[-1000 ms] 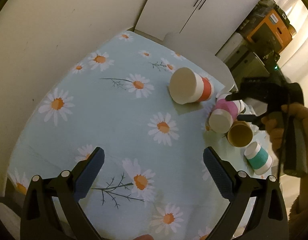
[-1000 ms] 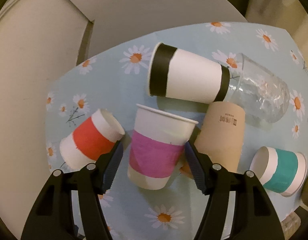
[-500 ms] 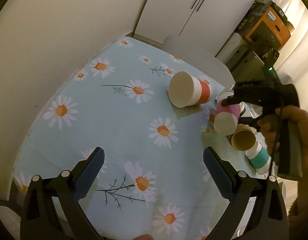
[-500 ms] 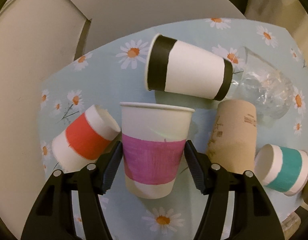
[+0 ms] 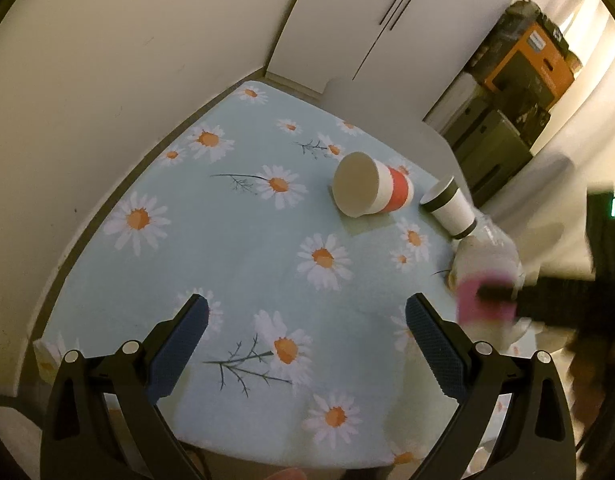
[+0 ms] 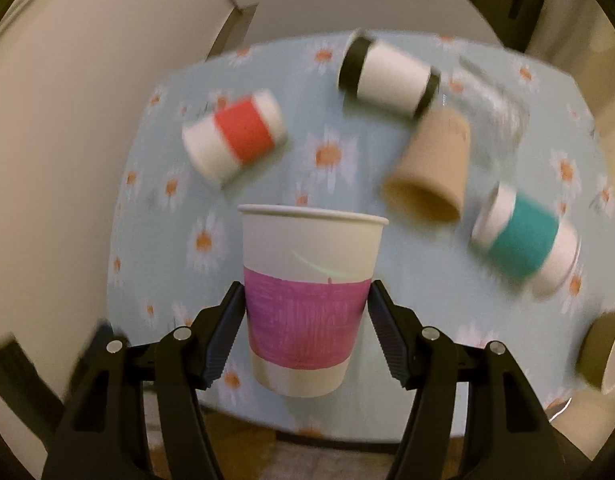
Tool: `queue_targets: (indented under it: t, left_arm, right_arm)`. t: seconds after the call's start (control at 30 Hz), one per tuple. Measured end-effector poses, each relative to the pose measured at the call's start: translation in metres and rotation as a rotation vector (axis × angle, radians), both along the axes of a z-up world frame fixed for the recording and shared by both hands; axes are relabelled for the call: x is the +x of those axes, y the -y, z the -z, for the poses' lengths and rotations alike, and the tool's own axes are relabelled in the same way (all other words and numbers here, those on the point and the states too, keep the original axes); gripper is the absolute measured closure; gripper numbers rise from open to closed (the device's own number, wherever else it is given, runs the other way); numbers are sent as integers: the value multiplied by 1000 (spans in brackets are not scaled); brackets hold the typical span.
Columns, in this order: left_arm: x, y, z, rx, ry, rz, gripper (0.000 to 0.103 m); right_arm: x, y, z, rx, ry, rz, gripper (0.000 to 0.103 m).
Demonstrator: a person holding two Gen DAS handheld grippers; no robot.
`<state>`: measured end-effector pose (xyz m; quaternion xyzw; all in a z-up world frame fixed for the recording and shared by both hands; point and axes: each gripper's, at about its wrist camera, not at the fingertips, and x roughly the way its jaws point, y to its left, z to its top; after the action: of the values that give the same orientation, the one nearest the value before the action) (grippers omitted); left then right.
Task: Flip cup upright
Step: 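Lift the pink-band cup with the right gripper and rotate it upright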
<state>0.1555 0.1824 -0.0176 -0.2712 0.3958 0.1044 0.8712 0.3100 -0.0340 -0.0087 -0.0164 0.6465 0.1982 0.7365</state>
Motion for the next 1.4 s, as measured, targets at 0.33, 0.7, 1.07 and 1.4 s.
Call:
queue_targets:
  t: [0.33,0.7,1.07,1.4]
  left_arm:
    - [-5,-2,3,-23,-6,-11,7]
    - [-3,-1,5,-19,-14,-12,7]
    - [9,23,12,31,-81,57,7]
    - [7,89,-2,105,-73,242,7]
  right_arm:
    - [-39,17,54,-28,-70,2,39]
    - [-37,25,52,-11,-91,11,27]
    - [-59,83,-14,118,35,18,27]
    - [-100,157,-31,188,176,63,27]
